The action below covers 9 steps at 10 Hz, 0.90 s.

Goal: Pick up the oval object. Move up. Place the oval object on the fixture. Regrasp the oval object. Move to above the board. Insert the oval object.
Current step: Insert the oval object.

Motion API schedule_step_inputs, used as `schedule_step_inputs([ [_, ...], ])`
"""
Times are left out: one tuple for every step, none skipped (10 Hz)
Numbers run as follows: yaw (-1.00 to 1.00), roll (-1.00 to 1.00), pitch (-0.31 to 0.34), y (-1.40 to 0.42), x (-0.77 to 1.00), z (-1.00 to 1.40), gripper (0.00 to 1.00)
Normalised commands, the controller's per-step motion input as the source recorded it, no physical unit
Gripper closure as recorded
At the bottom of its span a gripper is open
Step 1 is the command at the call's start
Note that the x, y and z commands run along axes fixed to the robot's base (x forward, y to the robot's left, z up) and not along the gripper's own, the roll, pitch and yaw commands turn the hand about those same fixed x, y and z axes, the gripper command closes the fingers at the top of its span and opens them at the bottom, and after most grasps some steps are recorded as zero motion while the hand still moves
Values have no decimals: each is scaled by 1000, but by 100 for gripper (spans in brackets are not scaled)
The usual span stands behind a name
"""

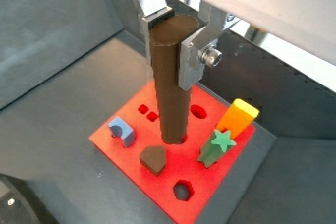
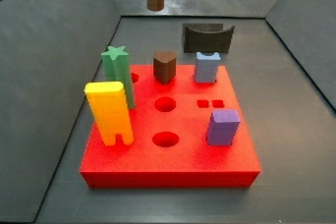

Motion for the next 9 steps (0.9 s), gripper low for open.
schedule_step_inputs([
  [-786, -70, -91, -203, 160, -71, 100],
  [-923, -50, -71, -200, 9, -77, 100],
  [-760, -53, -27, -226, 226, -77, 100],
  [-780, -43, -16, -231, 200, -80, 100],
  [-763, -37, -3, -240, 234, -86, 100],
  [-689, -14, 0, -260, 320, -143, 100],
  [-797, 0, 0, -260, 194, -277, 100],
  [-880, 30, 0, -251, 74, -400, 100],
  [-917, 27, 0, -243, 14, -389, 100],
])
